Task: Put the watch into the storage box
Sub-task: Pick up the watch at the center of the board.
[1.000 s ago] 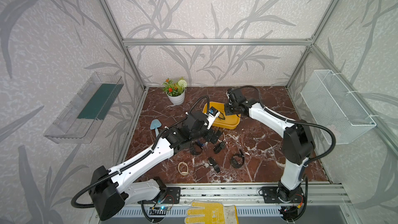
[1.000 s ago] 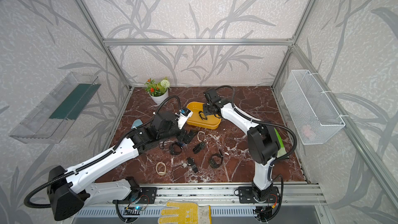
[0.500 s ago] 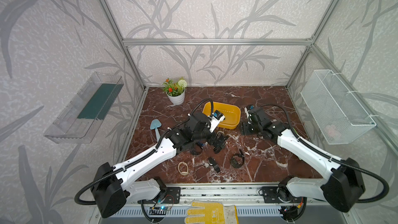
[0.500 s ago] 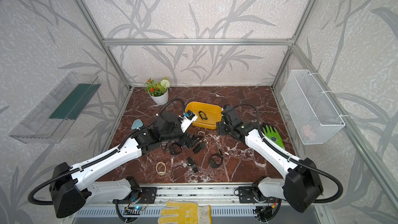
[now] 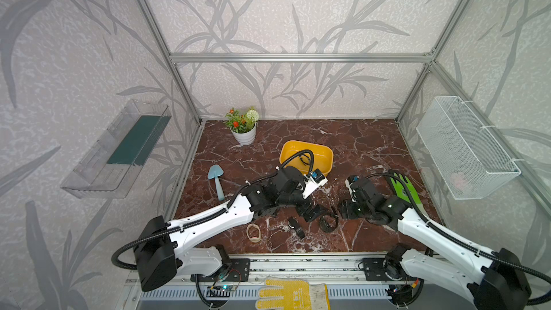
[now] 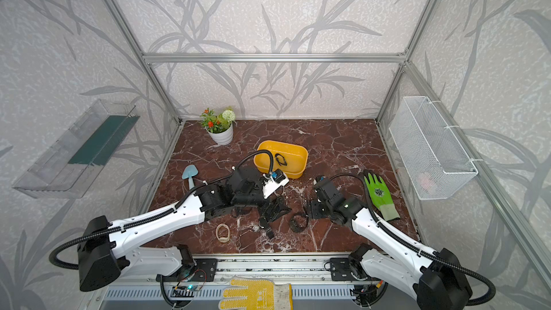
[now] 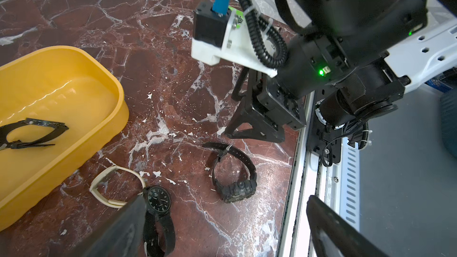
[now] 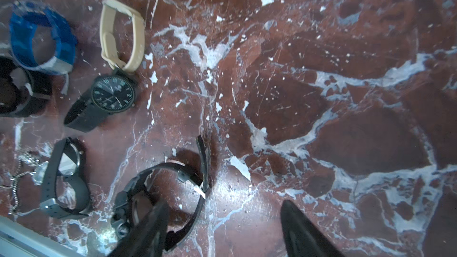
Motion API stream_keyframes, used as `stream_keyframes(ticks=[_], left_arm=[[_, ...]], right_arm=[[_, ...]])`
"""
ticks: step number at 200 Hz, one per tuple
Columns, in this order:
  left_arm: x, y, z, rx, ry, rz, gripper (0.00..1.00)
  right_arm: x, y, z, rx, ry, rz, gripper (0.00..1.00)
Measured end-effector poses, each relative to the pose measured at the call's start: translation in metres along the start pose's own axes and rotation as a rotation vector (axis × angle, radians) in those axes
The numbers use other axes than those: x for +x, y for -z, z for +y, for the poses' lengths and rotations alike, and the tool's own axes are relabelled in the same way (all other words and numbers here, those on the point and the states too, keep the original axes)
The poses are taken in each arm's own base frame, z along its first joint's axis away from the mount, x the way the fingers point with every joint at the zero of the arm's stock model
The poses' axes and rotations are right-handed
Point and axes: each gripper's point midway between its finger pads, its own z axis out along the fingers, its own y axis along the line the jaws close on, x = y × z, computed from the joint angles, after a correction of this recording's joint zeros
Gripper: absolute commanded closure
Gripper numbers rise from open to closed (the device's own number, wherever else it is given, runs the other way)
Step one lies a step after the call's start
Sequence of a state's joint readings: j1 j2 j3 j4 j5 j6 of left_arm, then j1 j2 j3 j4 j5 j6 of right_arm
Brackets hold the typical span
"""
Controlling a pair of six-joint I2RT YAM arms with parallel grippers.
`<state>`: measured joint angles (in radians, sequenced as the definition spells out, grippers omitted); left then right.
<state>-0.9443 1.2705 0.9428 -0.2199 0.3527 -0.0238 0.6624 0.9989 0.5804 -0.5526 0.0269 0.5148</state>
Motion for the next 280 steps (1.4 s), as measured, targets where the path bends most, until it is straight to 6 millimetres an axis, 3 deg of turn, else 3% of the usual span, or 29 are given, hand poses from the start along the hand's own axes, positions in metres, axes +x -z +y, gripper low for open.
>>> stream_keyframes(ticks=[41,86,137,203,280], left_arm=[[0.000,0.000,0.001,-0.006,-0.006,0.000,0.01],[0.000,0.000,0.002,-0.010,-0.007,0.001,0.01],[0.002,0.000,0.001,-0.013,-0.013,0.010,0.01],[0.003,0.000,0.002,-0.017,-0.015,0.012,0.01],[0.004,0.000,0.003,-0.020,-0.015,0.016,0.01]], right_arm=[[0.017,-0.008,0.015,-0.028,-0.001,0.045,0.50],[0.026,-0.018,0.025,-0.033,0.000,0.082,0.53],[0.039,-0.029,0.021,-0.027,-0.031,0.118,0.56],[0.044,-0.045,0.024,-0.025,-0.028,0.150,0.59],[0.040,-0.056,0.028,0.003,-0.017,0.162,0.79]])
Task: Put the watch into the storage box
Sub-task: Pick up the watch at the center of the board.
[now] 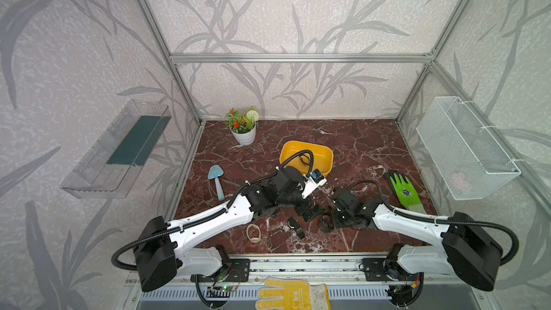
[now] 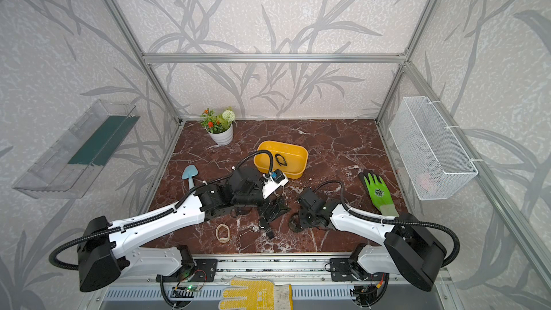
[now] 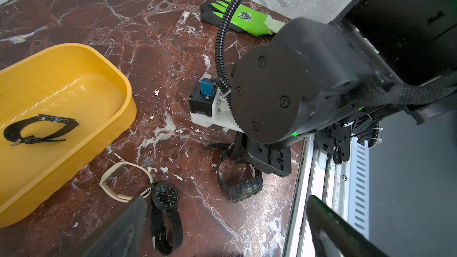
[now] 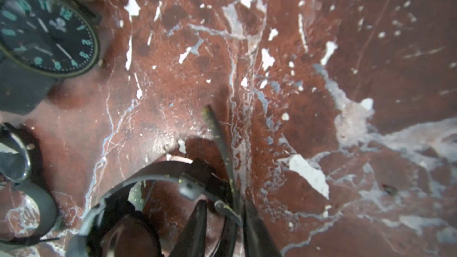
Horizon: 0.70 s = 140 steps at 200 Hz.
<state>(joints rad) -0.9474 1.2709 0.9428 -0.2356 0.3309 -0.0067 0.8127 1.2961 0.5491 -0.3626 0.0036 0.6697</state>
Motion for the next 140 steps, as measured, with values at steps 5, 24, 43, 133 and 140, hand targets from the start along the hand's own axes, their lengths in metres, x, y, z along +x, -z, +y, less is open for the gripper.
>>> stream_keyframes(ticks=[5,24,43,133,140], left_arm=[[0.000,0.000,0.000,0.000,0.000,0.001,0.01],[0.002,0.000,0.000,-0.002,0.001,0.007,0.01],[0.003,-0.001,0.002,-0.008,-0.002,0.014,0.02],[0.011,-0.003,0.011,-0.062,0.001,0.045,0.02],[0.010,-0.002,0.014,-0.077,0.000,0.042,0.02]], right_arm=[[0.000,0.000,0.000,0.004,0.000,0.000,0.81],[-0.002,-0.002,-0.001,0.018,0.001,-0.004,0.86],[-0.003,-0.001,-0.003,0.030,0.001,-0.008,0.92],[-0.030,0.034,-0.011,0.133,0.015,-0.106,1.00],[-0.035,0.041,-0.009,0.132,0.016,-0.122,1.00]])
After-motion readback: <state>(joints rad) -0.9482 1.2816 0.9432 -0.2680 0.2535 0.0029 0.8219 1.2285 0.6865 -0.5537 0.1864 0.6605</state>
